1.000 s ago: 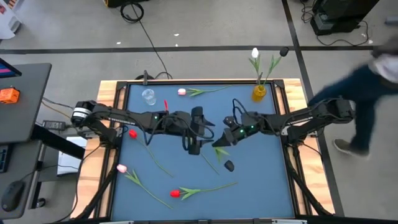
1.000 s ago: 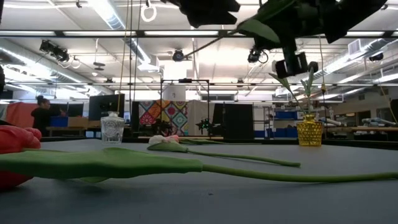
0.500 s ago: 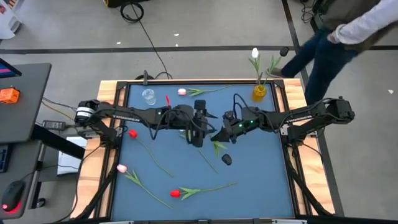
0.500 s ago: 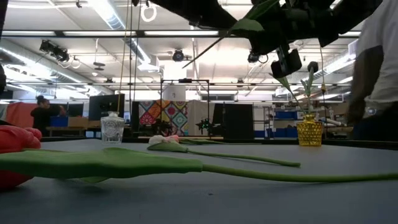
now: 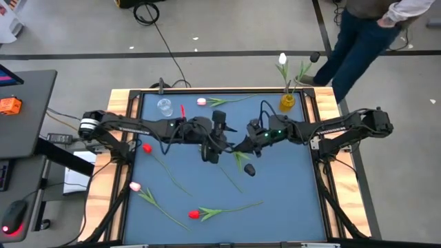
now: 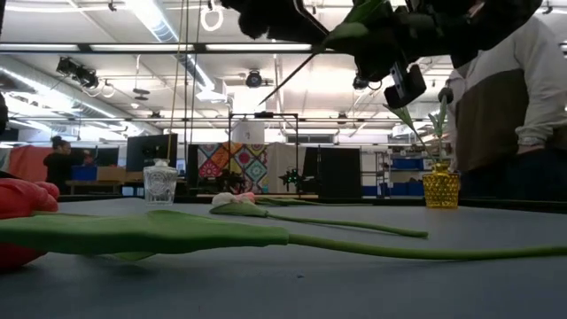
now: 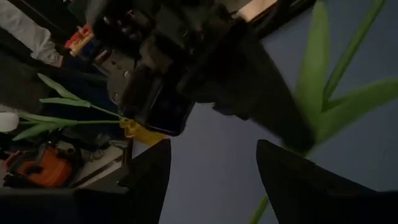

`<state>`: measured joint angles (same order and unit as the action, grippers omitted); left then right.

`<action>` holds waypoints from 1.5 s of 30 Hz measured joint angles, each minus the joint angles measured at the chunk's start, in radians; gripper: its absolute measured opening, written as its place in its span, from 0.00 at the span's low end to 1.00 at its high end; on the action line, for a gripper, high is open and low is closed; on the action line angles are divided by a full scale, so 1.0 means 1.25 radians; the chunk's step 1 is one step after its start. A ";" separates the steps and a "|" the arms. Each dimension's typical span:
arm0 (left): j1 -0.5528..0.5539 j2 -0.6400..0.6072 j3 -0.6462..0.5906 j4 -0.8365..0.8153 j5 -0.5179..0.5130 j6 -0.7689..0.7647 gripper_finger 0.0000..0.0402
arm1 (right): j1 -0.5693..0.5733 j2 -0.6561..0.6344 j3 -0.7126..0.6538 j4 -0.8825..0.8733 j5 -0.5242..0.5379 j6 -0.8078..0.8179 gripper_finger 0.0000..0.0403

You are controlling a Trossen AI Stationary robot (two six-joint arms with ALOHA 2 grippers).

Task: Sort flowers into vase by color
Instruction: Put the black tulip into the yellow vase

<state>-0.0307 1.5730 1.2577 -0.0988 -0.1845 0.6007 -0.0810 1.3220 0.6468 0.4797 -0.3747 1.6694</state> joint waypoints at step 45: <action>0.019 0.037 0.021 -0.151 0.030 -0.040 0.13 | -0.003 0.000 0.000 0.082 0.084 0.020 0.08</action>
<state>-0.0074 1.6188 1.2835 -0.2880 -0.1466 0.5512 -0.0851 1.3224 0.6472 0.5821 -0.2701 1.6940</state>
